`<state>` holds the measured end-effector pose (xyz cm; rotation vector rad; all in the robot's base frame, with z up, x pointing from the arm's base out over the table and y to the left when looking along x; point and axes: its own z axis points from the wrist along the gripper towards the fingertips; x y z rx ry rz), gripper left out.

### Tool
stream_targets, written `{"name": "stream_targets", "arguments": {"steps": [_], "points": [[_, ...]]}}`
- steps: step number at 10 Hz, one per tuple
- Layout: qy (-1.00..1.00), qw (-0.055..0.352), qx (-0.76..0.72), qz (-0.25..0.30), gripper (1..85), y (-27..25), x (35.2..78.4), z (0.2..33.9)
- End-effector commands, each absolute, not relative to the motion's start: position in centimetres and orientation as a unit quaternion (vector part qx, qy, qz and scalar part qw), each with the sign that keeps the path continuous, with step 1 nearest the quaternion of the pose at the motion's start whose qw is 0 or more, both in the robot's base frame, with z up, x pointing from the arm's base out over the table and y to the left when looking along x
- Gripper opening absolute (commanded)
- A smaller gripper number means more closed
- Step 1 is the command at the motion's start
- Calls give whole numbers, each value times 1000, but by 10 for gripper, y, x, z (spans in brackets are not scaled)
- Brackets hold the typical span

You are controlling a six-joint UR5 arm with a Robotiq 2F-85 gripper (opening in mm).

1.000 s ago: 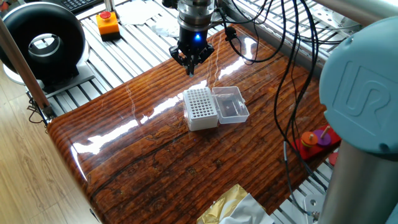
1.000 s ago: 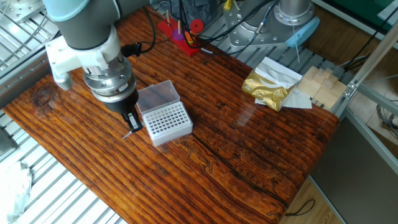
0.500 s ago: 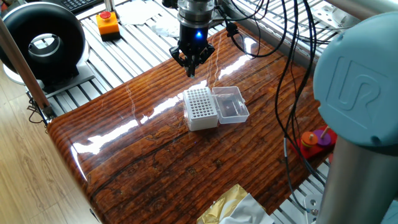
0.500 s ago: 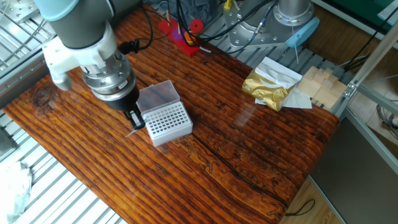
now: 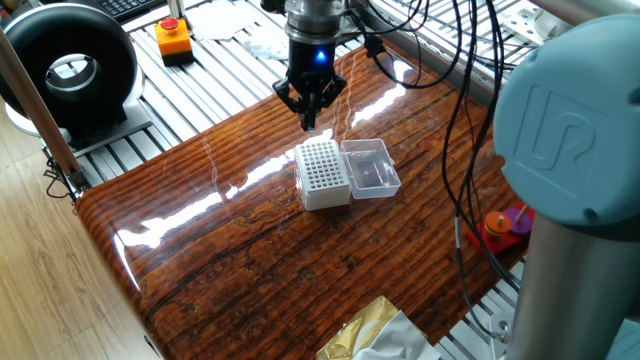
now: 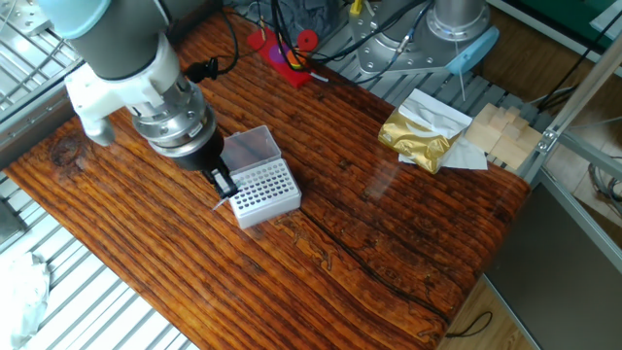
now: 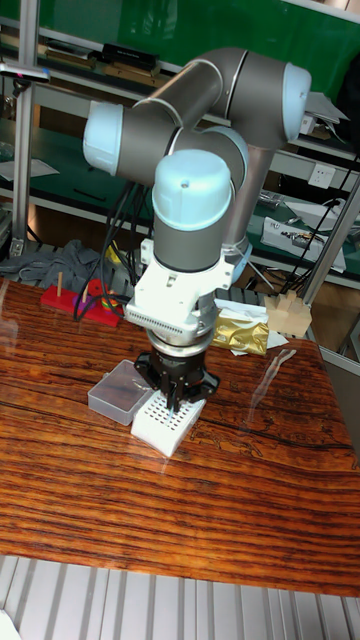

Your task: Insert a medium pipette tip into the holder for medium pipette tips

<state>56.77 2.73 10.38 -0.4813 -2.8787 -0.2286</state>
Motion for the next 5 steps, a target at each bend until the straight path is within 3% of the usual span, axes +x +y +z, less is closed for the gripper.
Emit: {"name": "stream_targets", "arguments": {"steps": [1, 5], "points": [[-978, 134, -139, -85, 10, 31, 554, 109], [-976, 155, -113, -98, 10, 37, 543, 114]]}}
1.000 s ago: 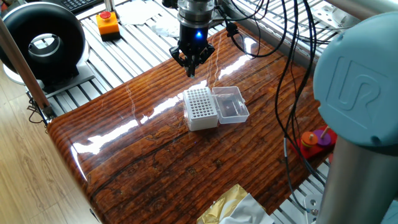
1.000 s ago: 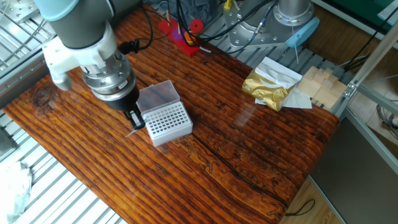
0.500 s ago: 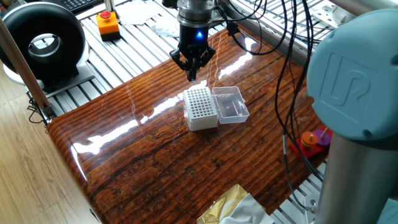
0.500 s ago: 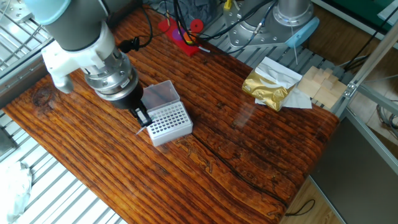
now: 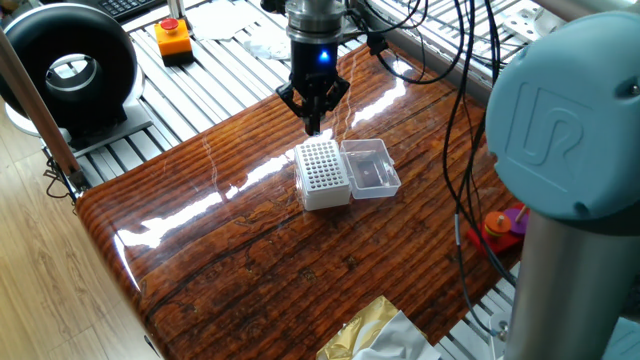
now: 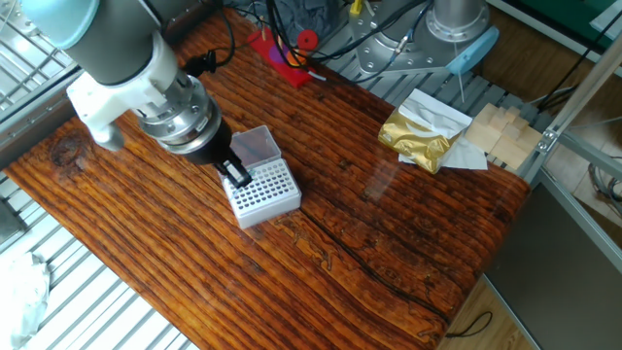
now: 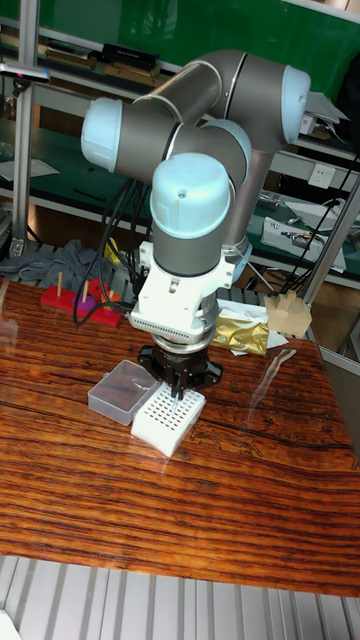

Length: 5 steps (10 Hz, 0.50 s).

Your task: Insert a medium pipette tip into the holder for medium pipette tips

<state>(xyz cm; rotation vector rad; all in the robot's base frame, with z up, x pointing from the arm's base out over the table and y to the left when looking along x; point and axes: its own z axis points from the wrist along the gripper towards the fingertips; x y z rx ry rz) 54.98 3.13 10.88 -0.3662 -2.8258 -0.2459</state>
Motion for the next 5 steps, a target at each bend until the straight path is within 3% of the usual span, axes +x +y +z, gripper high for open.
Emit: {"name": "stream_targets", "arguments": {"steps": [1, 5], "points": [[-977, 161, -105, -96, 10, 35, 539, 115], [-975, 188, -82, -86, 10, 29, 524, 118]]}}
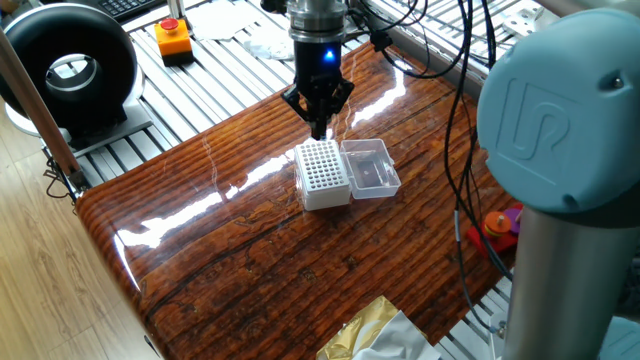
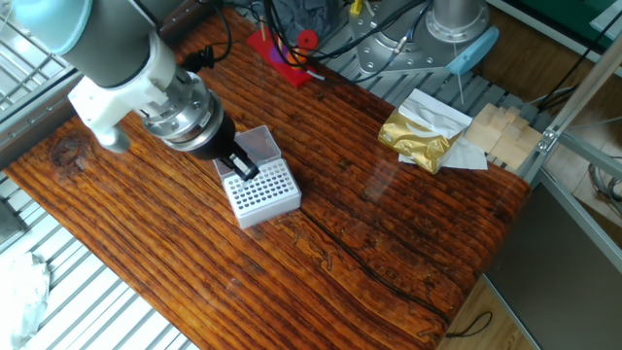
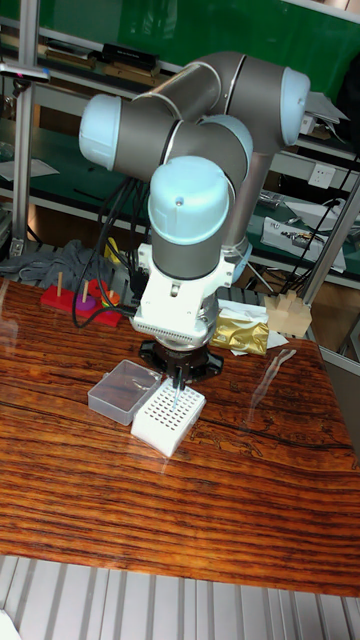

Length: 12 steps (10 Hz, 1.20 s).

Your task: Insert a medium pipette tip into the holder for medium pipette tips

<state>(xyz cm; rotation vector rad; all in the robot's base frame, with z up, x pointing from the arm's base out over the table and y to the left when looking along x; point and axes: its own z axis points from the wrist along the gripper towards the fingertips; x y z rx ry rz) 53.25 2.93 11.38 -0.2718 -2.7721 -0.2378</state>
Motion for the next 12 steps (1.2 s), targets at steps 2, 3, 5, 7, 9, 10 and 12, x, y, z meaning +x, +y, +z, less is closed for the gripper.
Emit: {"name": "stream_targets", "arguments": {"steps": [2, 3, 5, 7, 9, 10, 12], "points": [[-970, 208, -76, -102, 10, 37, 518, 121], [-967, 215, -80, -109, 10, 42, 517, 121], [-965, 226, -79, -111, 10, 46, 513, 121], [-962, 249, -68, -92, 10, 37, 501, 124], [-961, 257, -61, -87, 10, 33, 497, 125], [-957, 269, -57, -90, 10, 34, 492, 128], [-952, 287, -57, -92, 10, 35, 486, 131]]}}
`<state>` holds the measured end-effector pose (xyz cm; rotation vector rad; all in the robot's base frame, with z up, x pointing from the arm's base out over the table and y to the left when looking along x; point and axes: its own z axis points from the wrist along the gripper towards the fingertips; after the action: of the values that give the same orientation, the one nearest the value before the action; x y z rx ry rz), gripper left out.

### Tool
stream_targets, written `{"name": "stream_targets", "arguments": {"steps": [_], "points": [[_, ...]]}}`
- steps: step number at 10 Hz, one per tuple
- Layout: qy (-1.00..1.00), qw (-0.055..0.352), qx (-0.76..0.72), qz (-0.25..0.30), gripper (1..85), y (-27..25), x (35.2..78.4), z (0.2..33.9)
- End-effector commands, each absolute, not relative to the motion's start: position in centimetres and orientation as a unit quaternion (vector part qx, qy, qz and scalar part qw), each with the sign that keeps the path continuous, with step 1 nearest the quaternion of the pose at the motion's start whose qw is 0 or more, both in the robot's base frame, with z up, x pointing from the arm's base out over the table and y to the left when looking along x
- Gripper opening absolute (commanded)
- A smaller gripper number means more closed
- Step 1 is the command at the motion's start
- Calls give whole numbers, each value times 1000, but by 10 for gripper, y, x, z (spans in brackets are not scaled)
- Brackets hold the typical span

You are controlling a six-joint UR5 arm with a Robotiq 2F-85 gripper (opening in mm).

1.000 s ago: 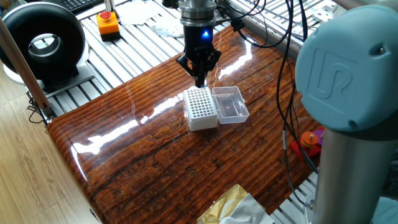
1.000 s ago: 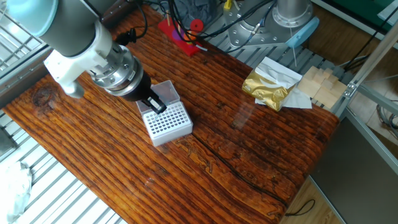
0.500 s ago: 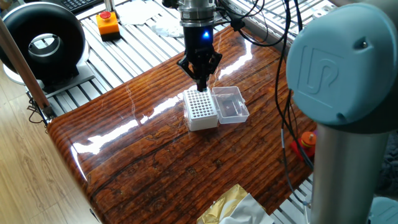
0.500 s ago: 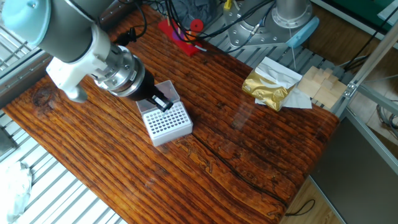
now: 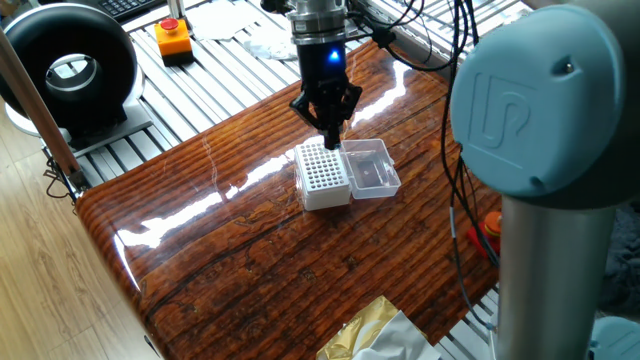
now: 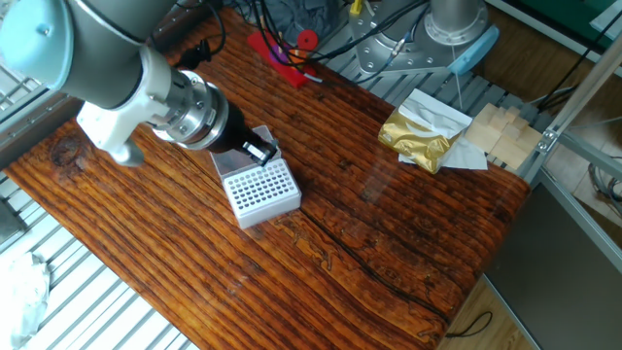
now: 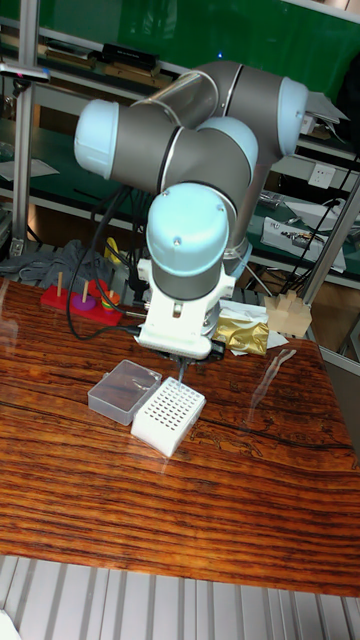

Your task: Insert a medium pipette tip into the holder for medium pipette tips

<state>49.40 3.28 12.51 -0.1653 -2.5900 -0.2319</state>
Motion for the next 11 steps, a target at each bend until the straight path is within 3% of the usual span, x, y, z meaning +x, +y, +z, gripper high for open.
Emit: {"name": "stream_targets", "arguments": {"steps": [1, 11], "points": [[-948, 303, -59, -85, 10, 32, 481, 133], [-932, 358, -34, -55, 10, 30, 465, 131]]}}
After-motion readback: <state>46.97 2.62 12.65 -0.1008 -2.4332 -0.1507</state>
